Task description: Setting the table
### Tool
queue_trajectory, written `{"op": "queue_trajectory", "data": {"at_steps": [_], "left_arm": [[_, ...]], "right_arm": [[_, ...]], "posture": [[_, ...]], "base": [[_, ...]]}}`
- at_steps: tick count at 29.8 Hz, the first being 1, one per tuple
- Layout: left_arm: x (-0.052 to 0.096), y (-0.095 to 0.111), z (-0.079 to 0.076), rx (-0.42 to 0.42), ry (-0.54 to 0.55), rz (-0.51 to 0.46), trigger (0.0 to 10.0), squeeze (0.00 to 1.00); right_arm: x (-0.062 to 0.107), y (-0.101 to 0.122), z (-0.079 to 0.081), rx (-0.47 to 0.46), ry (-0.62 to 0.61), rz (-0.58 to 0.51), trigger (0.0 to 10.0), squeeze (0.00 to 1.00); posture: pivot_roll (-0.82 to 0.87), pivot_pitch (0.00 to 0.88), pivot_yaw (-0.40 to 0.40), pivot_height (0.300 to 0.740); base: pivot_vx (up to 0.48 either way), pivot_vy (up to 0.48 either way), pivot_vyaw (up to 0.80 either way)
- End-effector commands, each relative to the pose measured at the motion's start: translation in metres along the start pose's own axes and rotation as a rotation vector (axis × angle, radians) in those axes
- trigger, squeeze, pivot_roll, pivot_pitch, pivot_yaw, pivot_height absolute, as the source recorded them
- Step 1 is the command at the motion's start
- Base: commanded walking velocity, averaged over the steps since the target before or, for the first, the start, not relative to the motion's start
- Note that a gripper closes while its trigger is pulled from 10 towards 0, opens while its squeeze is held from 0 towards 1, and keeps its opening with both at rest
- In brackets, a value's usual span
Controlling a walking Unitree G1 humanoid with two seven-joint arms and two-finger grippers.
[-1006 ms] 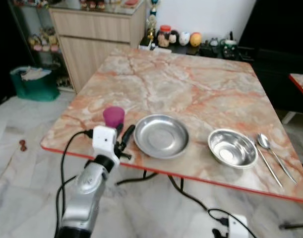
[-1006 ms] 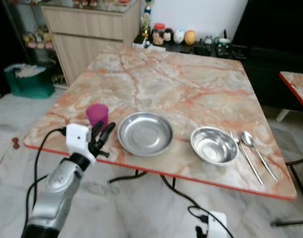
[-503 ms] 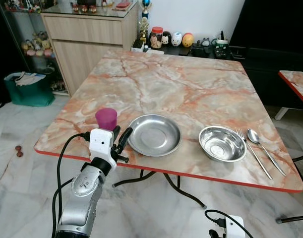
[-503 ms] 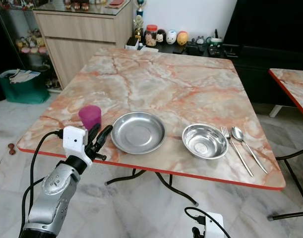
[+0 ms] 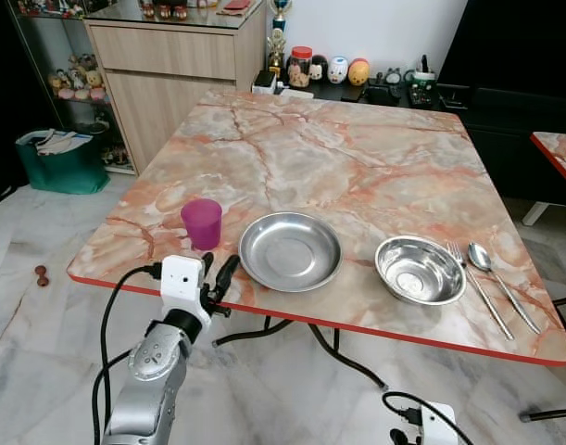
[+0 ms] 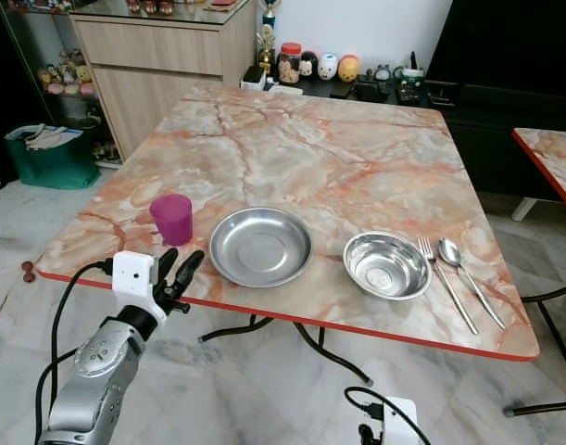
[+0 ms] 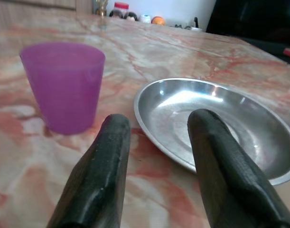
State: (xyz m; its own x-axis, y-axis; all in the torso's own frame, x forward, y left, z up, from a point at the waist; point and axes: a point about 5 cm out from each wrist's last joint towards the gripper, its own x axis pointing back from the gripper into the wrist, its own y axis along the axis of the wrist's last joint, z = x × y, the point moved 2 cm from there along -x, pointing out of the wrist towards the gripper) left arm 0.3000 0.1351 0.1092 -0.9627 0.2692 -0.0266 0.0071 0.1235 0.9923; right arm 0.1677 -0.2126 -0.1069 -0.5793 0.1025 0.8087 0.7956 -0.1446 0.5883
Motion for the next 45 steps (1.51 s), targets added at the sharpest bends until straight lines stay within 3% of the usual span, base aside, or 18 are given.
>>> {"op": "queue_trajectory", "data": {"at_steps": [1, 5, 6, 7, 15, 16, 17, 21, 22, 23, 24, 45], "left_arm": [[-0.0047, 0.0077, 0.0, 0.069, 0.003, -0.013, 10.0, 1.0], [-0.0068, 0.0066, -0.0035, 0.102, -0.022, 0.006, 10.0, 1.0], [-0.007, 0.0064, -0.0042, 0.102, -0.027, 0.008, 10.0, 0.27], [-0.007, 0.0038, -0.0066, 0.1, -0.044, 0.022, 10.0, 0.0], [-0.0087, 0.0004, -0.0065, 0.117, -0.044, 0.052, 10.0, 0.0], [-0.009, 0.0006, -0.0063, 0.132, -0.043, 0.052, 10.0, 0.07], [-0.0091, 0.0007, -0.006, 0.142, -0.04, 0.052, 10.0, 1.0], [-0.0093, 0.0016, -0.005, 0.123, -0.031, 0.051, 10.0, 1.0], [-0.0095, 0.0018, -0.0058, 0.121, -0.035, 0.051, 10.0, 0.45], [-0.0096, 0.0019, -0.0064, 0.12, -0.037, 0.051, 10.0, 0.45], [-0.0098, 0.002, -0.0068, 0.12, -0.039, 0.051, 10.0, 0.0], [-0.0101, 0.009, -0.0052, 0.06, -0.024, -0.012, 10.0, 0.0]], "right_arm": [[0.0002, 0.0008, -0.0032, -0.003, -0.013, -0.004, 10.0, 0.0], [0.0001, 0.0012, -0.0032, -0.004, -0.015, -0.004, 10.0, 0.0], [0.0, 0.0013, -0.0032, -0.004, -0.015, -0.004, 10.0, 0.0], [0.0, 0.0015, -0.0032, -0.005, -0.016, -0.004, 10.0, 0.0], [-0.0001, 0.0019, -0.0033, -0.013, -0.022, -0.007, 10.0, 0.0], [-0.0001, 0.002, -0.0033, -0.014, -0.023, -0.007, 10.0, 0.0], [-0.0001, 0.0019, -0.0032, -0.015, -0.023, -0.007, 10.0, 0.0], [-0.0001, 0.0018, -0.0035, -0.017, -0.024, -0.006, 10.0, 0.0], [-0.0001, 0.0018, -0.0035, -0.017, -0.025, -0.006, 10.0, 0.0], [-0.0001, 0.0018, -0.0036, -0.017, -0.025, -0.006, 10.0, 0.0], [-0.0001, 0.0018, -0.0036, -0.018, -0.025, -0.006, 10.0, 0.0], [-0.0001, 0.0014, -0.0044, -0.025, -0.028, -0.001, 10.0, 0.0]], "posture": [[0.14, 0.0, -0.059, 0.74], [0.14, 0.0, -0.061, 0.74], [0.14, 0.0, -0.061, 0.74], [0.14, 0.0, -0.061, 0.74], [0.14, 0.0, -0.058, 0.74], [0.14, 0.0, -0.058, 0.74], [0.14, 0.0, -0.059, 0.74], [0.14, 0.0, -0.059, 0.74], [0.14, 0.0, -0.059, 0.74], [0.14, 0.0, -0.059, 0.74], [0.14, 0.0, -0.059, 0.74], [0.14, 0.0, -0.062, 0.74]], "base": [[0.0, 0.0, 0.0], [0.0, 0.0, 0.0], [0.0, 0.0, 0.0], [0.0, 0.0, 0.0], [0.0, 0.0, 0.0], [0.0, 0.0, 0.0], [0.0, 0.0, 0.0], [0.0, 0.0, 0.0], [0.0, 0.0, 0.0], [0.0, 0.0, 0.0], [0.0, 0.0, 0.0], [0.0, 0.0, -0.11]]}}
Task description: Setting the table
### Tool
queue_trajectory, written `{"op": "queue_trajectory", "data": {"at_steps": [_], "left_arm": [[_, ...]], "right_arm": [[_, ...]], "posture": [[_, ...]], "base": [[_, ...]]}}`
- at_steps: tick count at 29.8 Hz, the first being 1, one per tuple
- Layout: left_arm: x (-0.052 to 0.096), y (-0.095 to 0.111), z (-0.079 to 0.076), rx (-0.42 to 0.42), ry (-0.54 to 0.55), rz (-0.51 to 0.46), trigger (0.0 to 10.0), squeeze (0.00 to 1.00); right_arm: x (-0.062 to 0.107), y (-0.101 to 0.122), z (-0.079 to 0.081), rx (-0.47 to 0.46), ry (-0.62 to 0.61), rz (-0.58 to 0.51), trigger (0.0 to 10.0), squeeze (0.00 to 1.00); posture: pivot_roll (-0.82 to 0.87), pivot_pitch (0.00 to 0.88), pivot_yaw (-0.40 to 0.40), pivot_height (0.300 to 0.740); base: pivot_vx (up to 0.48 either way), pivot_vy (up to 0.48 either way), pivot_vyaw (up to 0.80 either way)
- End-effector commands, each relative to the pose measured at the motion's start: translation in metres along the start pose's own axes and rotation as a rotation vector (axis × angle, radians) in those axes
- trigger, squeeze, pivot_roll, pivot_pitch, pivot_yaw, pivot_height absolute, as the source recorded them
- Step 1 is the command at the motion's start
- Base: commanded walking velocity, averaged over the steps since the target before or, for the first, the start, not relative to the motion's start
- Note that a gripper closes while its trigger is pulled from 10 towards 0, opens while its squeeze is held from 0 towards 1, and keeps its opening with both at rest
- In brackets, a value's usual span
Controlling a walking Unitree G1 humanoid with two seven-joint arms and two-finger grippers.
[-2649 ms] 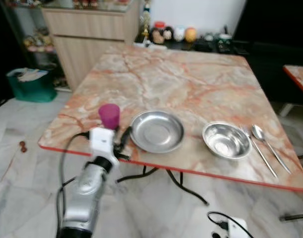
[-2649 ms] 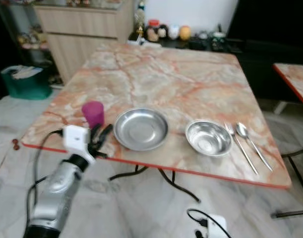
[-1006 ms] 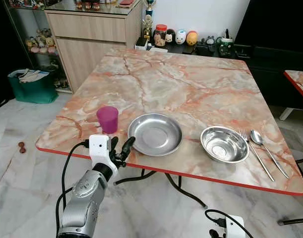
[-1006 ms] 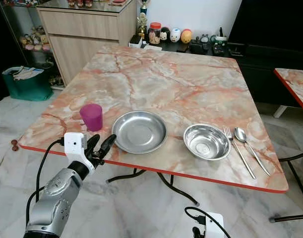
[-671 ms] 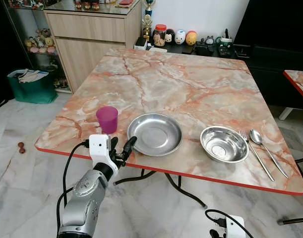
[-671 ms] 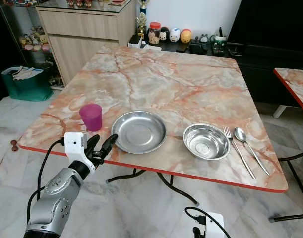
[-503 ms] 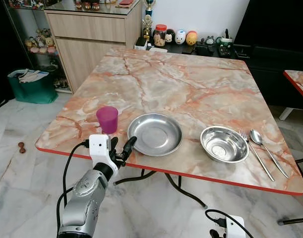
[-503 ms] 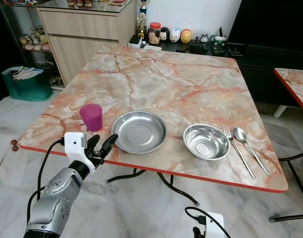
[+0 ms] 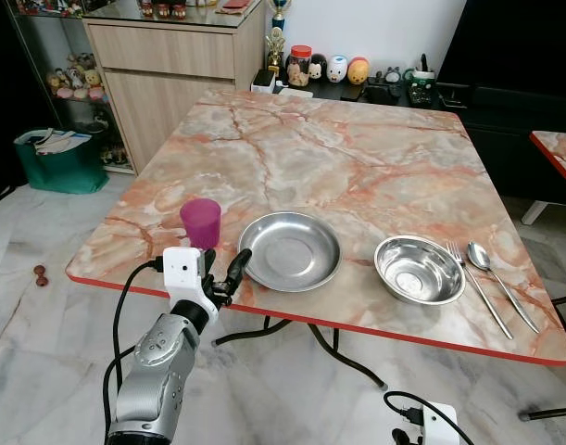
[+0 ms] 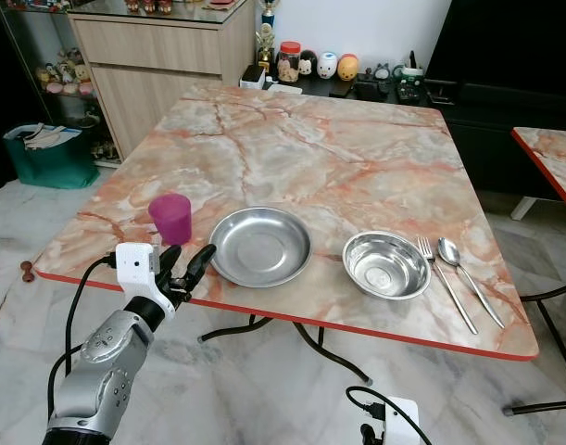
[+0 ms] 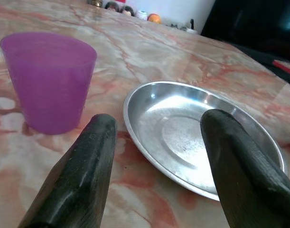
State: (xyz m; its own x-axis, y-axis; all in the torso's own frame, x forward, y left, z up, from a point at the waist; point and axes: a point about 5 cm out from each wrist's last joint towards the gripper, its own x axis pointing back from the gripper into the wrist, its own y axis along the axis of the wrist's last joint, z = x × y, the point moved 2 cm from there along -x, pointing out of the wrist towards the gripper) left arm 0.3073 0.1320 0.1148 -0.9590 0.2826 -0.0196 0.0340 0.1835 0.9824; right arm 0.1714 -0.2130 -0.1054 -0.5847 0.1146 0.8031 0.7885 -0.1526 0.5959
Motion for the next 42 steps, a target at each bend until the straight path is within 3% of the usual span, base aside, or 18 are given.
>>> {"op": "queue_trajectory", "data": {"at_steps": [1, 14, 22, 27, 31, 35, 42], "left_arm": [[-0.002, 0.004, -0.004, -0.007, -0.013, -0.021, 10.0, 0.0], [-0.003, 0.004, -0.005, -0.018, -0.023, -0.026, 10.0, 0.0], [-0.002, 0.007, -0.007, -0.022, -0.035, -0.029, 10.0, 0.0], [-0.002, 0.007, -0.012, -0.021, -0.076, 0.042, 10.0, 0.0], [-0.003, 0.002, -0.014, -0.067, -0.098, 0.12, 10.0, 0.0], [-0.011, 0.004, -0.011, -0.053, -0.031, 0.14, 10.0, 0.0], [-0.018, 0.012, -0.003, -0.009, 0.054, 0.091, 10.0, 0.0]], "right_arm": [[0.001, -0.002, -0.005, -0.016, -0.017, 0.008, 10.0, 0.0], [0.001, -0.002, -0.004, -0.008, -0.012, 0.006, 10.0, 0.0], [0.001, -0.003, -0.004, -0.003, -0.007, 0.005, 10.0, 0.0], [0.001, -0.003, -0.004, -0.002, -0.006, 0.006, 10.0, 0.0], [0.001, -0.004, -0.004, -0.003, -0.007, 0.007, 10.0, 0.0], [0.001, -0.003, -0.004, -0.001, -0.006, 0.008, 10.0, 0.0], [0.001, -0.003, -0.003, -0.005, -0.009, 0.007, 10.0, 0.0]], "posture": [[0.14, 0.0, -0.062, 0.74], [0.14, 0.0, -0.06, 0.74], [0.14, 0.0, -0.059, 0.74], [0.14, 0.0, -0.058, 0.74], [0.14, 0.0, -0.058, 0.74], [0.14, 0.0, -0.058, 0.74], [0.13, 0.0, -0.056, 0.74]], "base": [[0.0, 0.0, -0.76], [0.0, 0.0, -0.74], [0.0, 0.0, 0.0], [0.0, 0.0, 0.0], [0.0, 0.0, 0.0], [0.0, 0.0, 0.0], [0.0, 0.0, 0.0]]}}
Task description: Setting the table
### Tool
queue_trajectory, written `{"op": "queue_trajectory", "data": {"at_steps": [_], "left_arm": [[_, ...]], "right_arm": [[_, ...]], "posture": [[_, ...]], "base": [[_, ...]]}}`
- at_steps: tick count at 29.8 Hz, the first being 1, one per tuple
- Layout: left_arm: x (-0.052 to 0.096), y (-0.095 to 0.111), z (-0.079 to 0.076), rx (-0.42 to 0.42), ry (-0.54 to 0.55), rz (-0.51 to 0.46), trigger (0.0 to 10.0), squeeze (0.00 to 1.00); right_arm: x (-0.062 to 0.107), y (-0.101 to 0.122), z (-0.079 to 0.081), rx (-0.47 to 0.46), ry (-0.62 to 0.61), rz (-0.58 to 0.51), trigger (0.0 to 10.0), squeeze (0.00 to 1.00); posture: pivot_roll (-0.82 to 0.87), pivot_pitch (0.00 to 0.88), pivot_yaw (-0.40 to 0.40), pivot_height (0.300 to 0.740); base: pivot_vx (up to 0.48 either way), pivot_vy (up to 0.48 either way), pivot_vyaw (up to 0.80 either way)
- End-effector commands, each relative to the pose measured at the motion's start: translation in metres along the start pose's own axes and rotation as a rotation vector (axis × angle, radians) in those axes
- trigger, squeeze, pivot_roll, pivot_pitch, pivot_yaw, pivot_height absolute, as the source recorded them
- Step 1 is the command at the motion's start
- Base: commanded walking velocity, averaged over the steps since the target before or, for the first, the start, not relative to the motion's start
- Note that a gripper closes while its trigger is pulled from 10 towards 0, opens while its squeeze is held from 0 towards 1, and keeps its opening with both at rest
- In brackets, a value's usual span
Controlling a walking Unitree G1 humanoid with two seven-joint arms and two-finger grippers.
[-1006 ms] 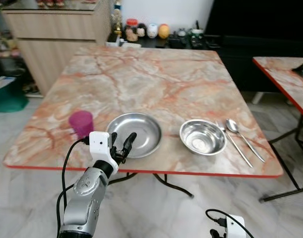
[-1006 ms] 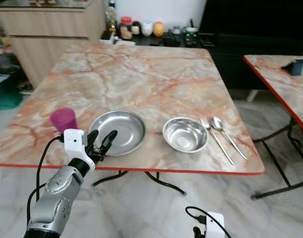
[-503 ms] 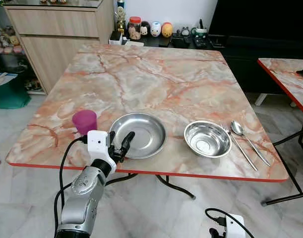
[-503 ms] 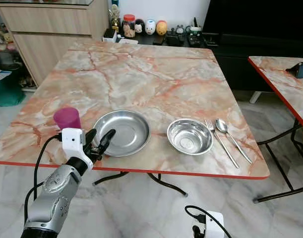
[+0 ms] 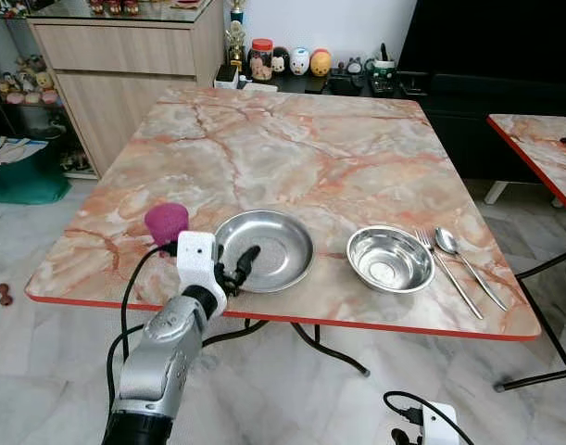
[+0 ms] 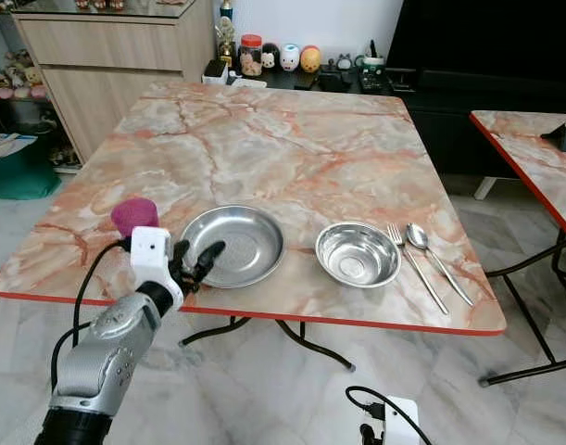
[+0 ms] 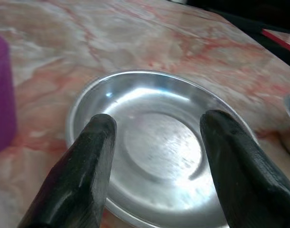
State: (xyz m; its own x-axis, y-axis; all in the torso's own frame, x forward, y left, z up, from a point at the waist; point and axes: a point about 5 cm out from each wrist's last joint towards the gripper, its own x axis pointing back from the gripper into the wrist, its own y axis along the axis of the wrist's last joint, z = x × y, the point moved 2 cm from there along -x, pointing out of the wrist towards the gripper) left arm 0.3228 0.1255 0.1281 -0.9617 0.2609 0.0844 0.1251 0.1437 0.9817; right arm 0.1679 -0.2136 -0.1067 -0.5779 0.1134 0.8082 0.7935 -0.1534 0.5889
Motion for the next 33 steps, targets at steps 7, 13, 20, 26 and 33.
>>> {"op": "queue_trajectory", "data": {"at_steps": [7, 13, 20, 26, 33], "left_arm": [[0.011, 0.008, -0.004, -0.137, -0.024, -0.157, 10.0, 0.0], [0.014, 0.009, -0.003, -0.15, -0.018, -0.182, 10.0, 0.0], [0.013, 0.01, -0.002, -0.164, -0.01, -0.205, 10.0, 0.0], [0.012, 0.011, -0.003, -0.164, -0.013, -0.214, 10.0, 0.0], [0.013, 0.009, -0.002, -0.155, -0.014, -0.213, 10.0, 0.0]], "right_arm": [[0.0, 0.001, -0.002, -0.006, -0.01, -0.003, 10.0, 0.0], [0.0, 0.001, -0.002, -0.001, -0.008, -0.003, 10.0, 0.0], [0.0, 0.001, -0.003, 0.0, -0.009, -0.004, 10.0, 0.0], [0.0, 0.001, -0.003, -0.007, -0.016, 0.001, 10.0, 0.0], [0.0, 0.001, -0.002, 0.007, -0.008, -0.003, 10.0, 0.0]], "posture": [[0.13, 0.0, -0.057, 0.74], [0.14, 0.0, -0.063, 0.74], [0.14, 0.0, -0.062, 0.74], [0.14, 0.0, -0.062, 0.74], [0.14, 0.0, -0.064, 0.74]], "base": [[0.0, 0.0, 0.0], [0.0, 0.0, 0.0], [0.0, 0.0, 0.0], [0.0, 0.0, -0.28], [0.0, 0.0, -0.42]]}}
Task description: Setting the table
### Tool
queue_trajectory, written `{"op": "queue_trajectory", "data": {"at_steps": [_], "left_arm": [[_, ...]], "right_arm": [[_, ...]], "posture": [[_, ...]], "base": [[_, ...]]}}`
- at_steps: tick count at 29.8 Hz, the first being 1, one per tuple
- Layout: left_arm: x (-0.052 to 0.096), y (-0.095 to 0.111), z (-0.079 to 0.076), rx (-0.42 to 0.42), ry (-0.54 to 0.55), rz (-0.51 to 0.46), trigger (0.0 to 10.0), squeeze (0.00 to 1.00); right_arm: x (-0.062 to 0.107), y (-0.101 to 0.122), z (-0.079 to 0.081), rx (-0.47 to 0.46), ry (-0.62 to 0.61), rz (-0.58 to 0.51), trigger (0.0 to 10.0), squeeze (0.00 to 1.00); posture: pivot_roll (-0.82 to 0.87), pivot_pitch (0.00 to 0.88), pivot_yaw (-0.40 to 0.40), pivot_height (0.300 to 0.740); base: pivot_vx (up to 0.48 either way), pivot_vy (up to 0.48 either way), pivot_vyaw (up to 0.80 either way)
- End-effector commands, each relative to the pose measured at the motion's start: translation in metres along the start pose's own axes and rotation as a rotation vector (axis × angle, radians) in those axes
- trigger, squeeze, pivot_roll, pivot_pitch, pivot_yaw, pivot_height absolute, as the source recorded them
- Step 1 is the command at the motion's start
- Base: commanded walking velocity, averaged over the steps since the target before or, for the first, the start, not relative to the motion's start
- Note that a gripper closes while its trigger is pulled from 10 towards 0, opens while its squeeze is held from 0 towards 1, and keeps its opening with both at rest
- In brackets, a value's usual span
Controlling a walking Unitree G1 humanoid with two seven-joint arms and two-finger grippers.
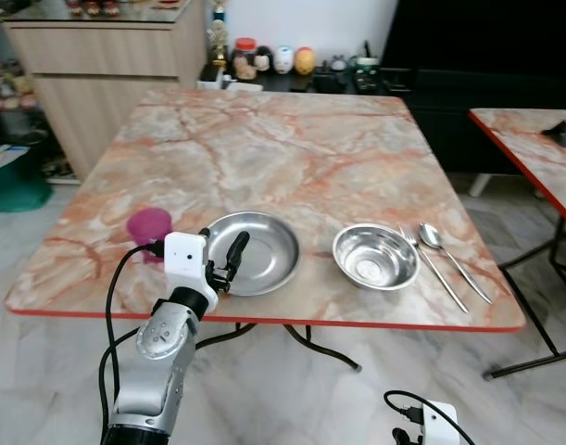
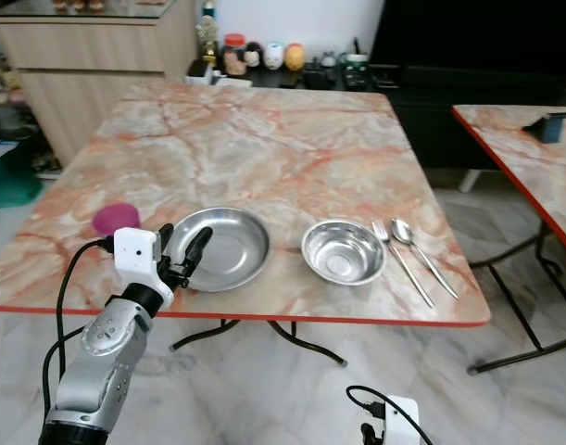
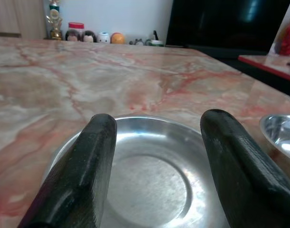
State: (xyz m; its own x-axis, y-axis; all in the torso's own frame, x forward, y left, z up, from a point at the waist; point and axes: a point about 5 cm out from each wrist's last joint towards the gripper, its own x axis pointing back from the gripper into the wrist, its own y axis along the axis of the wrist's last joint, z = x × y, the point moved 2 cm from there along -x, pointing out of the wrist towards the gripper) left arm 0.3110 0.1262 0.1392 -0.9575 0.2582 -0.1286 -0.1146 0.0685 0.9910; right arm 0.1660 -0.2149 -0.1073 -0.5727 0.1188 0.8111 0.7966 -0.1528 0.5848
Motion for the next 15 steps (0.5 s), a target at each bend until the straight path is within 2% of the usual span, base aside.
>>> {"op": "queue_trajectory", "data": {"at_steps": [1, 11, 15], "left_arm": [[0.001, -0.0004, 0.0023, -0.02, 0.005, 0.0, 10.0, 0.0], [-0.0007, 0.0016, 0.0007, -0.016, -0.003, -0.009, 10.0, 0.0], [-0.0006, 0.0027, 0.0003, -0.016, -0.009, -0.014, 10.0, 0.0]], "right_arm": [[-0.0006, 0.0031, -0.0008, 0.01, -0.002, -0.006, 10.0, 0.0], [-0.0005, 0.0034, -0.0008, 0.002, -0.004, -0.012, 10.0, 0.0], [-0.0004, 0.003, -0.0006, 0.006, -0.001, -0.012, 10.0, 0.0]], "posture": [[0.14, 0.0, -0.064, 0.74], [0.14, 0.0, -0.062, 0.74], [0.15, 0.0, -0.061, 0.74]], "base": [[0.0, 0.0, 0.0], [0.0, 0.0, 0.0], [0.268, 0.0, 0.0]]}}
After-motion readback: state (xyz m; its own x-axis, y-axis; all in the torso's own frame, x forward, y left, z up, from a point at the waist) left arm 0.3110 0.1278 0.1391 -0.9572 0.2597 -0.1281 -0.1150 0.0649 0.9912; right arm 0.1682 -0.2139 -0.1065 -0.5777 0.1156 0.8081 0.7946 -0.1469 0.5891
